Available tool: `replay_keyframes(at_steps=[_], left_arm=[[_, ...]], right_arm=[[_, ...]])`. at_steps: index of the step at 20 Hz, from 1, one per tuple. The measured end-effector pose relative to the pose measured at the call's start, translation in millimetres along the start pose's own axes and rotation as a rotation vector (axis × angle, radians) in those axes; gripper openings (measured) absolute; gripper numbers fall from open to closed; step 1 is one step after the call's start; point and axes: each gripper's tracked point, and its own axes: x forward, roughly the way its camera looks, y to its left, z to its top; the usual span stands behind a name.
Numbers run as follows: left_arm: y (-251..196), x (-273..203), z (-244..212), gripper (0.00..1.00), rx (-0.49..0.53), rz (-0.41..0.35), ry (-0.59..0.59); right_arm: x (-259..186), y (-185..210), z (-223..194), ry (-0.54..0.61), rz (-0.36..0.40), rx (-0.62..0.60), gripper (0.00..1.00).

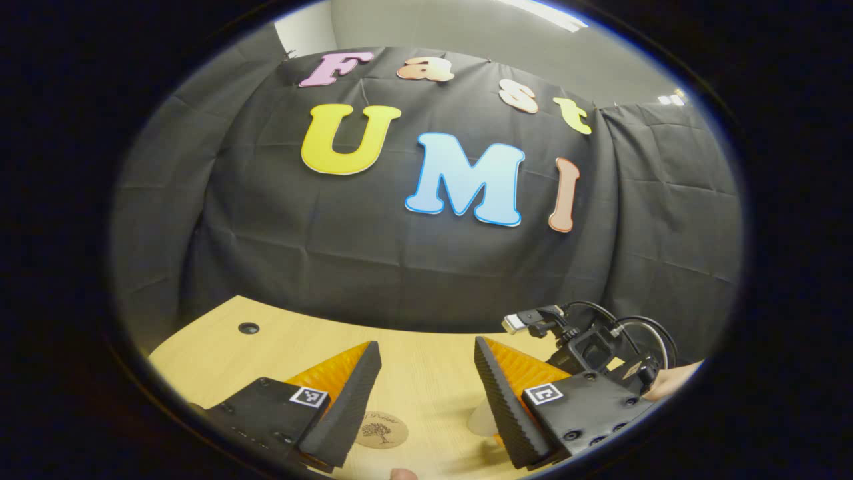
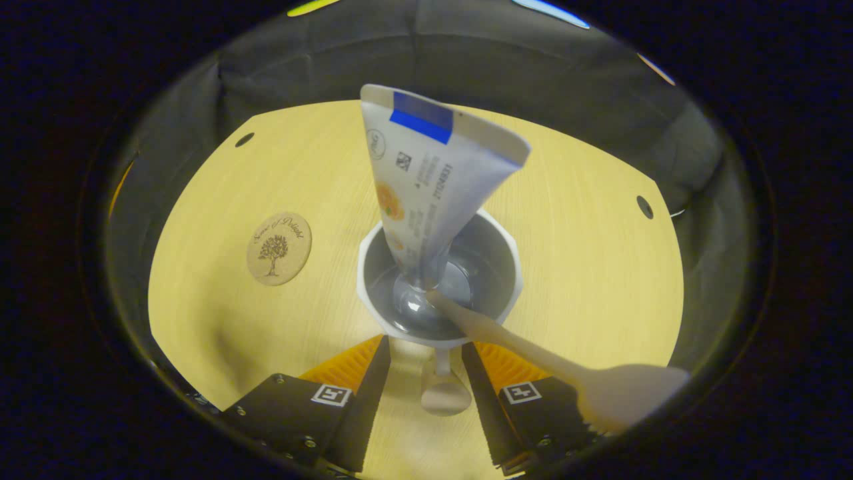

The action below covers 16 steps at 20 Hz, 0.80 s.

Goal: Put the toothbrush and toothpaste on the desktop into the cup, then pick up the cup and place it on the coaster on the desktop.

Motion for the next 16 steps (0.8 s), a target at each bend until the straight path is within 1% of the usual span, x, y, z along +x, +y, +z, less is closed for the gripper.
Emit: replay_keyframes(at_steps=[1, 3, 4, 5, 6, 7, 8, 9, 10, 11, 14, 16], left_arm=[[-1, 0, -1, 0.91, -0.003, -0.002, 0.002], [-2, 0, -3, 0.91, -0.003, -0.004, 0.005], [-3, 0, -3, 0.91, -0.002, -0.006, 0.006], [-3, -1, -4, 0.91, -0.002, -0.008, 0.007], [-3, -1, -4, 0.91, -0.004, -0.010, 0.008], [-4, -1, -5, 0.91, -0.005, -0.011, 0.010], [-5, -1, -7, 0.91, -0.008, -0.011, 0.013], [-5, -2, -8, 0.91, -0.012, -0.013, 0.016], [-5, -2, -10, 0.91, -0.015, -0.015, 0.019], [-6, -3, -10, 0.91, -0.016, -0.016, 0.022], [-6, -3, -10, 0.91, -0.015, -0.016, 0.023], [-5, -3, -10, 0.91, -0.013, -0.013, 0.026]], right_arm=[[1, 0, 0, 0.008, 0.002, 0.000, 0.56], [2, -2, 1, 0.020, 0.000, 0.007, 0.56], [3, -5, 3, 0.018, -0.006, 0.013, 0.53], [3, -5, 2, 0.024, 0.001, 0.017, 0.47], [6, -5, 2, 0.028, 0.009, 0.021, 0.47], [1, -8, 2, 0.034, 0.009, 0.035, 0.41], [5, -8, 3, 0.035, 0.017, 0.040, 0.30], [2, -7, 3, 0.042, 0.018, 0.047, 0.30], [1, -8, 3, 0.043, 0.020, 0.043, 0.24], [5, -8, 1, 0.043, 0.019, 0.039, 0.28], [2, -9, 2, 0.034, 0.017, 0.024, 0.24], [4, -11, 5, 0.009, 0.007, 0.025, 0.24]])
